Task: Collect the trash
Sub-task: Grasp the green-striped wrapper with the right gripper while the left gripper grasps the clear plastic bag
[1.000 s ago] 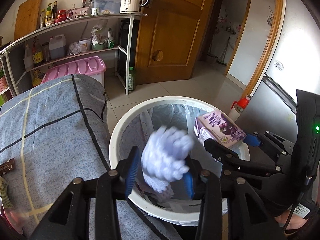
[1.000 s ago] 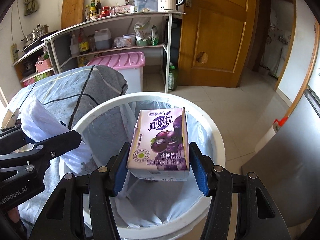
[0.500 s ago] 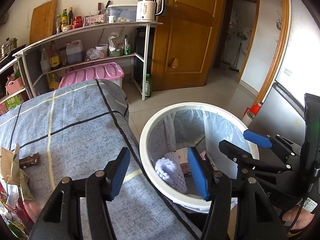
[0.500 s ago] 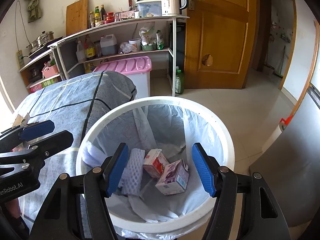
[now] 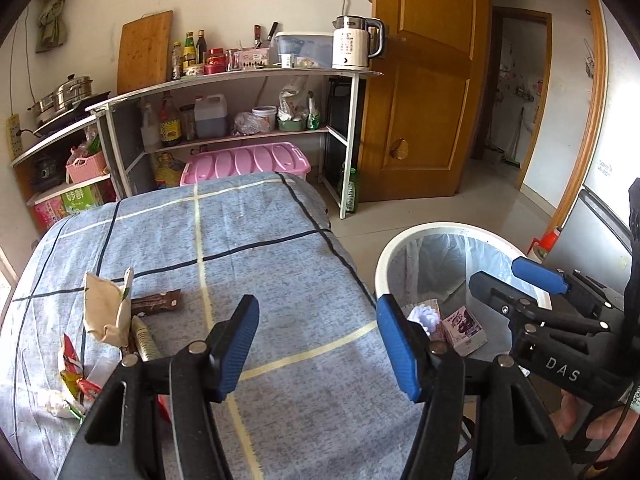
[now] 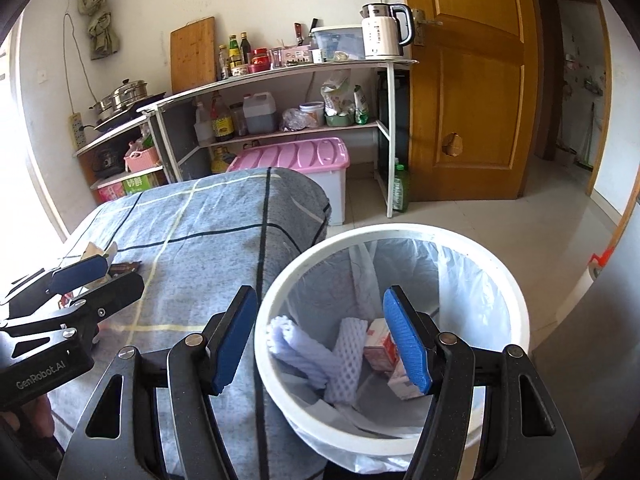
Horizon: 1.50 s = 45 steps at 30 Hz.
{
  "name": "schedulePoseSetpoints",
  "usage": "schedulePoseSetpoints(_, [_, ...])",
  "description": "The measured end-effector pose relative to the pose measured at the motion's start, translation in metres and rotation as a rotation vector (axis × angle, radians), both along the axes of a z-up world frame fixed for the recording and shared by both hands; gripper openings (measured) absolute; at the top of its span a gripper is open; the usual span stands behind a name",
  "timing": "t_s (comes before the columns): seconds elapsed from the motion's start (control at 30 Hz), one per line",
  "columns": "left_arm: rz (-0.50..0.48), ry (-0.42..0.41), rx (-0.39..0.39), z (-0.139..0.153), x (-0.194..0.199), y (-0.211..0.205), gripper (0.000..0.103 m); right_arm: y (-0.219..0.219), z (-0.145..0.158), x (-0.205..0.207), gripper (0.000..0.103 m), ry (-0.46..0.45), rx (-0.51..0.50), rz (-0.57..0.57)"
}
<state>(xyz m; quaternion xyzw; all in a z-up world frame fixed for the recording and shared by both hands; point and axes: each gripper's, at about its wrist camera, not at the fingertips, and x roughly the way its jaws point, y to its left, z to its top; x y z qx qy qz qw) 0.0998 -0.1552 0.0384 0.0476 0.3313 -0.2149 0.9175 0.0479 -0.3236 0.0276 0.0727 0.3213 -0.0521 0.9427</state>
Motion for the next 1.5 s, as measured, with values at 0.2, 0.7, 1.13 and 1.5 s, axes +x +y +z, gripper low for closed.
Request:
schedulePoseSetpoints(0.2, [0.091, -0.003, -0.001, -0.003, -0.001, 0.045, 0.063, 0.032, -0.002, 0.011, 0.066, -0.003, 0.015, 0.071])
schedulePoseSetpoints(0.7, [0.314, 0.046, -0.053, -0.026, -0.005, 0.166, 0.068, 0.126, -0.026, 0.05, 0.066, 0.065, 0.077, 0.317])
schedulePoseSetpoints(1.13, [0.409, 0.141, -0.095, -0.06, 0.001, 0.232, 0.071, 0.193, -0.038, 0.086, 0.066, 0.119, 0.109, 0.448])
schedulePoseSetpoints(1.5, [0.405, 0.195, -0.13, -0.071, 0.013, 0.247, 0.073, 0.217, -0.056, 0.119, 0.065, 0.221, 0.125, 0.505])
